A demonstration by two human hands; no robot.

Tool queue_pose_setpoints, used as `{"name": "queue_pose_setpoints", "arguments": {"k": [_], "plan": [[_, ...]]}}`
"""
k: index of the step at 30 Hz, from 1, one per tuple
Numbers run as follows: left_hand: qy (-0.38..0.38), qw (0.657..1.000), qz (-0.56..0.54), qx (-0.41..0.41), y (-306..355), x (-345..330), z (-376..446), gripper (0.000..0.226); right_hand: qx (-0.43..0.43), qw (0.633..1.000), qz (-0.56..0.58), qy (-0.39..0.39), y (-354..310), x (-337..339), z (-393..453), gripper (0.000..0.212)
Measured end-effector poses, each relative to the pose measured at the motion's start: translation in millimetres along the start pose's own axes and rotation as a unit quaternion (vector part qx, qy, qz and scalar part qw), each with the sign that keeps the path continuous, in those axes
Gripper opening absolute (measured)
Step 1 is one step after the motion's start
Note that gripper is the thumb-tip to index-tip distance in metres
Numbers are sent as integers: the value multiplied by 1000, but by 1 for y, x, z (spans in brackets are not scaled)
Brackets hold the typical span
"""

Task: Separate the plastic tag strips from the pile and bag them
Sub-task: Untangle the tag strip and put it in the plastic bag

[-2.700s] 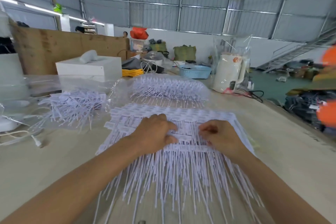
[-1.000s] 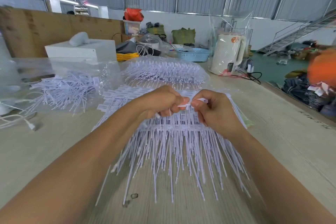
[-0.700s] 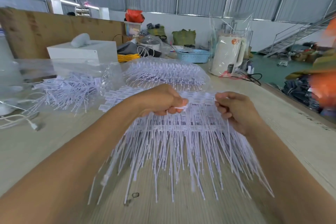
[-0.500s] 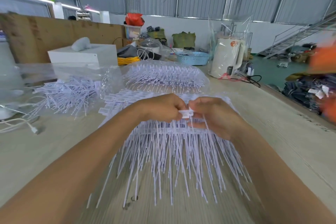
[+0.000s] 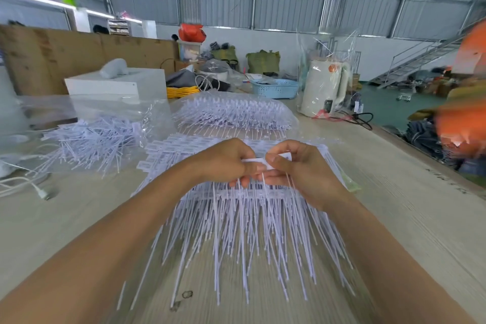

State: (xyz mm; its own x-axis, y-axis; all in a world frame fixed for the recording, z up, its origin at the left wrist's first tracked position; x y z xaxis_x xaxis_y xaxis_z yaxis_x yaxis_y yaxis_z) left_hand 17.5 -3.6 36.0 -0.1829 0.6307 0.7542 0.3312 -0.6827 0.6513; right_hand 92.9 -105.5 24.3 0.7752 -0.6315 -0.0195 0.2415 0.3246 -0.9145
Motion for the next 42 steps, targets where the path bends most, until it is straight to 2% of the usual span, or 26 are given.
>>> {"name": "queue_pose_setpoints", "arguments": {"k": [2, 5, 10, 13, 15, 17, 18, 19, 20, 21, 22, 23, 24, 26, 29, 33, 35, 38, 42], "plan": [[36, 999, 7, -16, 3, 5, 0, 28, -25, 999, 20, 9, 5, 2, 0, 9], [69, 997, -1, -21, 5, 8, 2, 35, -59, 998, -10, -33, 8, 1, -4, 13], [45, 994, -98, -20, 2, 6, 1, 37, 48, 991, -122, -33, -4, 2, -1, 18], [17, 988, -155, 11, -1, 5, 1, 35, 90, 982, -164, -18, -8, -1, 1, 20], [3, 982, -186, 33, -3, 5, 0, 38, 155, 957, -244, -19, -17, -3, 1, 22], [-32, 974, -219, 50, -5, 3, -2, 49, 238, 903, -358, -21, -27, -5, -1, 18], [-57, 970, -230, 52, -5, 2, -4, 53, 259, 878, -402, -14, -29, -2, -1, 16], [-76, 970, -226, 52, -6, 1, -6, 55, 249, 872, -422, 3, -28, 7, 0, 16], [-83, 974, -202, 52, -7, 1, -9, 57, 206, 896, -393, 30, -25, 20, 3, 17], [-82, 981, -170, 53, -8, 2, -11, 57, 146, 937, -310, 67, -20, 36, 4, 19], [-80, 985, -141, 52, -9, 3, -13, 55, 84, 972, -196, 102, -15, 49, 5, 18], [-82, 988, -123, 53, -9, 3, -15, 50, 30, 989, -69, 125, -9, 55, 3, 17], [-81, 989, -111, 56, -9, 3, -16, 40, -11, 991, 32, 131, -6, 54, 2, 15], [-67, 993, -74, 65, -9, 4, -17, 24, -63, 988, 105, 92, -2, 38, -1, 12], [-50, 996, -8, 68, -6, 3, -16, 20, -79, 996, 48, 13, 3, 7, -5, 12], [-36, 997, 60, 35, 4, -1, -17, 10, -40, 997, 18, -64, 4, -23, -10, 15], [-12, 996, 91, 22, 6, 0, -16, 8, -2, 998, -31, -59, 3, -27, -9, 18], [13, 998, 56, 11, 4, 5, -14, 20, 43, 996, -63, -38, 0, -23, -7, 19], [41, 998, 36, 24, -3, 11, -12, 21, 102, 991, -75, -34, -8, -17, -4, 16]]}}
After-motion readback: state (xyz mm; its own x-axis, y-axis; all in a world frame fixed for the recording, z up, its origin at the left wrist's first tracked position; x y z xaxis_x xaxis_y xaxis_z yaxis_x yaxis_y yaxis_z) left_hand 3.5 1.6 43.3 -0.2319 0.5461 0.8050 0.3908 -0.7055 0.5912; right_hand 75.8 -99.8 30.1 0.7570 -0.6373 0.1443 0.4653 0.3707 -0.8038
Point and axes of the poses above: each hand's wrist, its own z-axis towards the middle knuckle, its own x-axis out of the back of the hand, y = z × x, the point moved 7 cm from there along z, towards the middle knuckle, and after that the axes turned 12 degrees about x, right-handed, at the moved point
